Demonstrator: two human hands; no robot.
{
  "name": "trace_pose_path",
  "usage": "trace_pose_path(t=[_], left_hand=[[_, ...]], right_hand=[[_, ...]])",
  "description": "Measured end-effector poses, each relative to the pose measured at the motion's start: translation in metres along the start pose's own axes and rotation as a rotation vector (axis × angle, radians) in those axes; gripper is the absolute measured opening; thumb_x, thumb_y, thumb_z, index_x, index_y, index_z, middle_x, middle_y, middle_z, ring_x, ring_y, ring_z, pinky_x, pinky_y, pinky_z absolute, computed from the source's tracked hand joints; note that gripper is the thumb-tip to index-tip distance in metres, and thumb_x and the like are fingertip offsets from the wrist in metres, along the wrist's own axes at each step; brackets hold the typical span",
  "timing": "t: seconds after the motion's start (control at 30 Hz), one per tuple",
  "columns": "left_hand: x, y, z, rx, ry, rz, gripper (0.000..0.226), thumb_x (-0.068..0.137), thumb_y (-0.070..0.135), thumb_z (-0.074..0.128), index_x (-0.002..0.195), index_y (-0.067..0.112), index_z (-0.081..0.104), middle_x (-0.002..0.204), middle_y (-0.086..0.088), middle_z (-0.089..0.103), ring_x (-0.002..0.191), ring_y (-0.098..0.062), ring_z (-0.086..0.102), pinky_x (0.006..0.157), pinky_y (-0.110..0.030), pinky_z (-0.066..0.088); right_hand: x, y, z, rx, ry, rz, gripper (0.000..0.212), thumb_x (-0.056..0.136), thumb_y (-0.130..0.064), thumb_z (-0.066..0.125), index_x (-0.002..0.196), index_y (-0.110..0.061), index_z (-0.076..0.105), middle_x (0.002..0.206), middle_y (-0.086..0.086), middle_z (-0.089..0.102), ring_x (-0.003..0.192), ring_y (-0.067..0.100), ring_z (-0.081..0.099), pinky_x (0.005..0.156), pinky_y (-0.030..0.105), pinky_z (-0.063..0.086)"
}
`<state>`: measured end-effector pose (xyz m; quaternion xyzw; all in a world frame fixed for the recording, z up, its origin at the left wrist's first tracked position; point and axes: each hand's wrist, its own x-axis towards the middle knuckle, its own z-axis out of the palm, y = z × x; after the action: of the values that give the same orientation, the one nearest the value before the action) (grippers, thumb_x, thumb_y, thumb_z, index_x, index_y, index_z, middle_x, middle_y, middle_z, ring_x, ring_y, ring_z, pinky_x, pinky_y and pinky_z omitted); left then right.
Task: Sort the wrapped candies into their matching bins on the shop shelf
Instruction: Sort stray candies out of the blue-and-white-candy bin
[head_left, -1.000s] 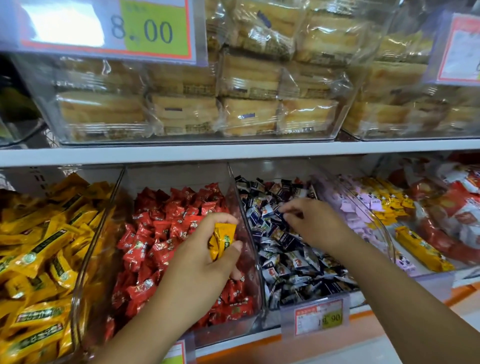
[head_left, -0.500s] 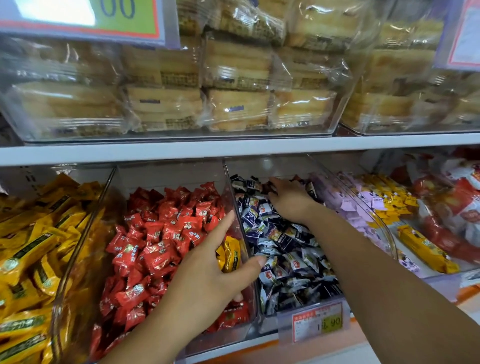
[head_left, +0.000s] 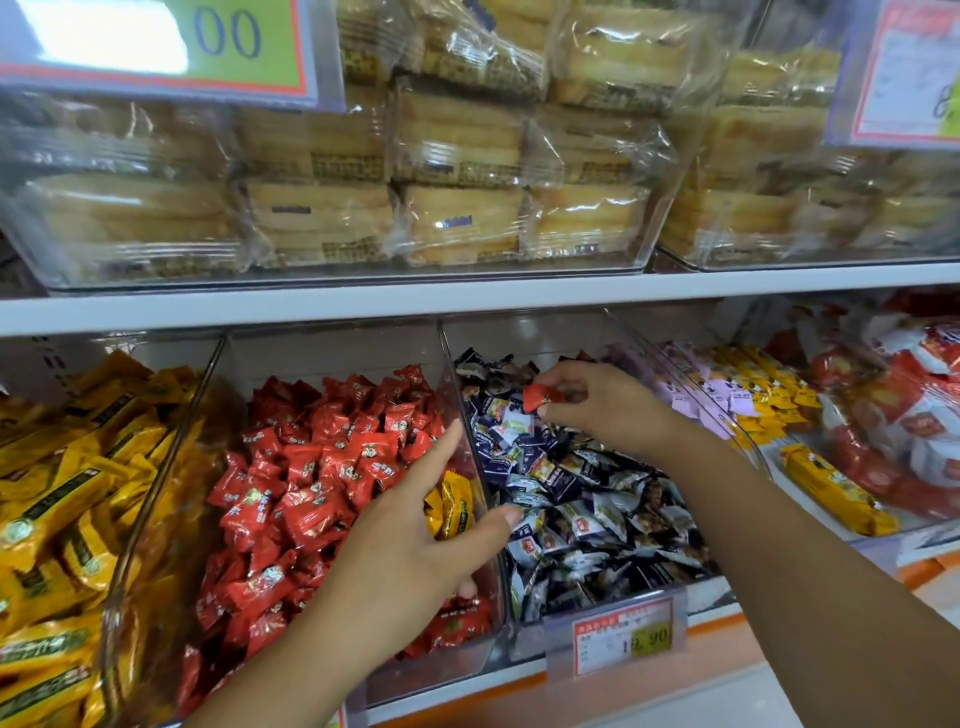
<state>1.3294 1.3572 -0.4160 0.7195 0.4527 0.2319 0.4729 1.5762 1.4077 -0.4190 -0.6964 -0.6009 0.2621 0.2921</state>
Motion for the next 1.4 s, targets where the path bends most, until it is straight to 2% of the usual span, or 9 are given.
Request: trace_pose_path(t=[0.1,0.23,0.4,0.5,0.63,0.73,0.97,1.23,1.4], left_hand=[[0.0,-0.001,0.001,0.023,-0.009,0.012,0.082,0.078,0.059,0.061,0.141,0.064,0.008,0.061,-0.005,0.067,0.034,-0.003,0.04,0.042,-0.018,0.031],[-0.003,-0.003,0.002,0.064,-0.029,0.022,0.088,0.077,0.058,0.064,0.142,0.062,0.005,0.069,0.003,0.062,0.038,-0.003,0.051,0.041,-0.013,0.032],[-0.005,-0.01,0.001,0.146,-0.086,0.04,0.102,0.061,0.076,0.061,0.138,0.069,-0.005,0.133,0.027,0.048,0.063,-0.011,0.068,0.065,-0.017,0.048],[-0.005,-0.012,0.0,0.148,-0.108,0.05,0.096,0.072,0.066,0.066,0.137,0.069,-0.005,0.101,0.033,0.058,0.057,-0.01,0.064,0.068,-0.021,0.053],[-0.006,-0.011,0.0,0.153,-0.115,0.05,0.095,0.073,0.066,0.065,0.132,0.073,-0.009,0.084,-0.005,0.066,0.045,-0.009,0.044,0.051,-0.023,0.039],[-0.005,-0.01,0.0,0.122,-0.104,0.052,0.096,0.065,0.072,0.065,0.13,0.077,-0.005,0.084,0.006,0.053,0.052,-0.011,0.05,0.057,-0.031,0.045],[-0.005,-0.008,0.0,0.092,-0.099,-0.004,0.097,0.059,0.068,0.067,0.131,0.076,0.002,0.067,0.029,0.05,0.063,-0.026,0.065,0.069,-0.037,0.055],[-0.004,-0.009,0.002,0.121,-0.102,0.018,0.098,0.065,0.064,0.066,0.136,0.071,-0.003,0.142,0.019,0.042,0.054,-0.006,0.065,0.048,-0.011,0.041],[-0.005,-0.011,0.002,0.116,-0.086,0.05,0.096,0.078,0.054,0.069,0.141,0.064,-0.002,0.086,0.019,0.066,0.044,-0.003,0.056,0.047,-0.013,0.039]], right_hand=[[-0.017,-0.007,-0.007,-0.047,0.022,-0.062,0.016,0.086,-0.026,0.071,0.101,-0.031,0.065,0.106,-0.009,0.063,0.098,0.008,0.058,0.076,0.003,0.039],[-0.028,-0.02,-0.006,-0.141,0.126,-0.139,0.021,0.087,-0.025,0.069,0.109,-0.025,0.069,0.085,-0.012,0.057,0.077,0.004,0.053,0.064,0.003,0.036],[-0.031,-0.062,0.015,0.09,0.086,-0.24,0.036,0.089,-0.027,0.068,0.124,-0.032,0.061,0.09,-0.022,0.06,0.075,-0.012,0.055,0.065,-0.001,0.038],[-0.015,-0.064,0.023,0.114,0.118,-0.217,0.032,0.095,-0.021,0.06,0.127,-0.027,0.06,0.114,-0.011,0.065,0.096,-0.003,0.06,0.068,-0.005,0.036],[0.019,-0.043,0.034,-0.146,0.093,-0.132,0.031,0.101,-0.012,0.044,0.126,-0.018,0.062,0.119,-0.001,0.061,0.067,0.007,0.059,0.05,0.004,0.036],[0.047,-0.039,0.05,-0.267,-0.002,-0.216,0.034,0.098,-0.013,0.048,0.131,-0.018,0.058,0.137,0.002,0.054,0.113,0.021,0.057,0.089,0.023,0.046],[0.073,-0.028,0.045,-0.631,-0.261,-0.081,0.047,0.094,-0.049,0.051,0.139,-0.035,0.046,0.147,0.003,0.041,0.138,0.032,0.028,0.108,0.045,0.035],[0.023,-0.024,0.026,-0.122,-0.15,-0.039,0.033,0.089,-0.037,0.063,0.121,-0.027,0.064,0.129,-0.006,0.058,0.105,0.01,0.055,0.085,0.025,0.041],[-0.008,-0.034,0.006,0.078,-0.002,-0.02,0.011,0.088,-0.04,0.065,0.095,-0.033,0.069,0.096,-0.019,0.065,0.093,0.002,0.06,0.074,0.016,0.043]])
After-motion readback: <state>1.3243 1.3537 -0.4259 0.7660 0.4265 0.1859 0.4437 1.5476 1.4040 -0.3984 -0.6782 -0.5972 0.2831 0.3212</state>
